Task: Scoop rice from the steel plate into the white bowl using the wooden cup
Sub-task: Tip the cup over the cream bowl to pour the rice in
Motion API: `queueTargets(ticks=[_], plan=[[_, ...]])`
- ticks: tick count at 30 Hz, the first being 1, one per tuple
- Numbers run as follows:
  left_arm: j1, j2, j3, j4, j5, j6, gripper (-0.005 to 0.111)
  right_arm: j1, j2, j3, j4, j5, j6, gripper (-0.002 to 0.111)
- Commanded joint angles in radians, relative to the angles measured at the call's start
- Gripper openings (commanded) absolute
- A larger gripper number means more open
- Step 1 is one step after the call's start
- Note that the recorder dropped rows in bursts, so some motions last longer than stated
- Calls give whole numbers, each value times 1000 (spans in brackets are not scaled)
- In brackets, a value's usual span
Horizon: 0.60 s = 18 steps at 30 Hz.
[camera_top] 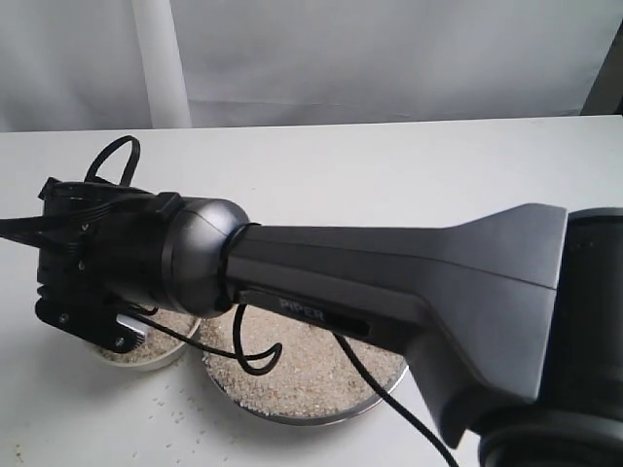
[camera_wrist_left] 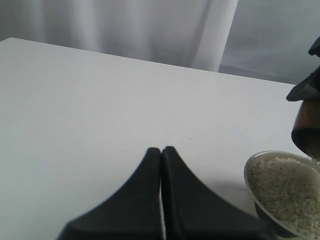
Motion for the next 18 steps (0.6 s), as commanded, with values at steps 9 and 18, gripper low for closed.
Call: queueTargets(ticks=[9, 18], plan=[[-3, -2, -4, -6, -6, -1, 0, 6, -6, 3, -73, 11, 37, 0], [-3, -2, -4, -6, -6, -1, 0, 15, -6, 3, -106, 25, 63, 0]])
